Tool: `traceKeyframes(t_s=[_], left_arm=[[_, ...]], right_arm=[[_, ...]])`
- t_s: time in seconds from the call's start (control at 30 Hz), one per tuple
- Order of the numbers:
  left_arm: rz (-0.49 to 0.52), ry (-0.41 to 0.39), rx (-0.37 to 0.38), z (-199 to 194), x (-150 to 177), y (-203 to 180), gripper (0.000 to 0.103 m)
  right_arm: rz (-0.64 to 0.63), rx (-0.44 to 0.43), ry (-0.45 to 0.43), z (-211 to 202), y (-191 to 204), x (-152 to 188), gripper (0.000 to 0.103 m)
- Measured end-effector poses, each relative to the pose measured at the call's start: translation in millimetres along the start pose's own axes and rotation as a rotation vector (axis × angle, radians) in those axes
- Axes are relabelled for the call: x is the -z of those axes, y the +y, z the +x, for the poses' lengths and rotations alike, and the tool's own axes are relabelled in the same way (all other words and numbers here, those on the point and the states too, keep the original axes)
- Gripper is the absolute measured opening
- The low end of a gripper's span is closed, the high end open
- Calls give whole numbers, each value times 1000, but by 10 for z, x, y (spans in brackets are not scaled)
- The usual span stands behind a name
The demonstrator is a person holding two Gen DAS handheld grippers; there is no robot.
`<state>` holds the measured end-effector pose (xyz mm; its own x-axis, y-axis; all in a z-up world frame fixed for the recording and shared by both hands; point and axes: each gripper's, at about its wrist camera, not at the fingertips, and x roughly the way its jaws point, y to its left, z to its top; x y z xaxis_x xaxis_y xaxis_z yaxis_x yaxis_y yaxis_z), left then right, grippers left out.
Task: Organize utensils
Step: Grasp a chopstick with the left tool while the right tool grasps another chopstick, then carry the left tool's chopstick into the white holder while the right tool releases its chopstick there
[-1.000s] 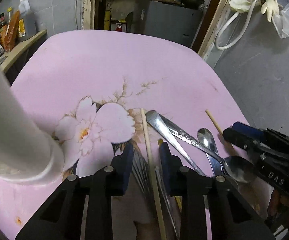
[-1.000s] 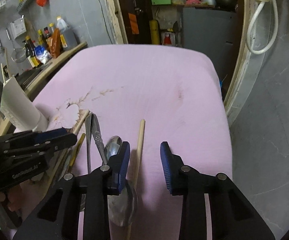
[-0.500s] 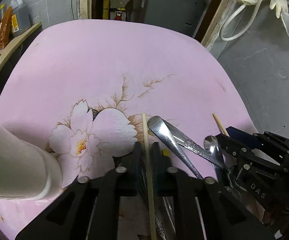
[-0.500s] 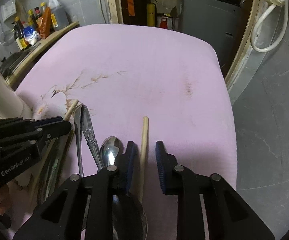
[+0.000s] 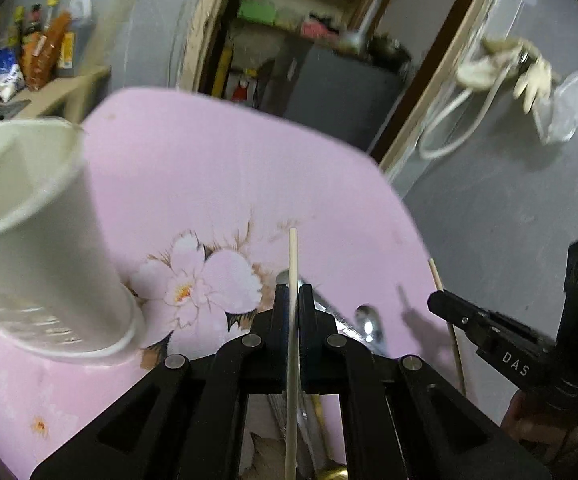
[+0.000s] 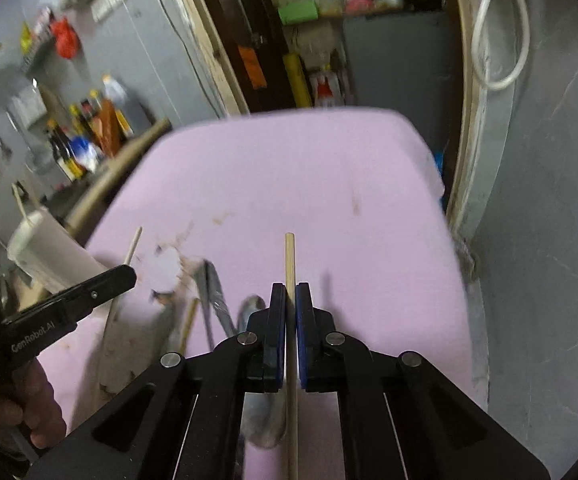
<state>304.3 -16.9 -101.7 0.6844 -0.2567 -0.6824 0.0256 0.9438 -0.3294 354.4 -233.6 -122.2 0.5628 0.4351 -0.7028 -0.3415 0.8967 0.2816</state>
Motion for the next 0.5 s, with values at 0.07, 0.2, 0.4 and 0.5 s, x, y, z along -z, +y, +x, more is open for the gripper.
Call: traceKeyframes(t_s=[0.07,0.2,0.4,0.5], left_arm=[[-3,-43,9,-155,12,2,2],[-11,-146,25,-520,-66,-8,2],[-2,-268,34,-1046,-347,62,2],[0,-317,37,-1211,-546,112,2]], right_arm=[[-1,-1,-62,-170,27,12,3],[43,-49,-199,-538,116,-47,3],[50,-163,-411,-877,519,-334,3],[45,-217,-487,-929,804,-516,3]])
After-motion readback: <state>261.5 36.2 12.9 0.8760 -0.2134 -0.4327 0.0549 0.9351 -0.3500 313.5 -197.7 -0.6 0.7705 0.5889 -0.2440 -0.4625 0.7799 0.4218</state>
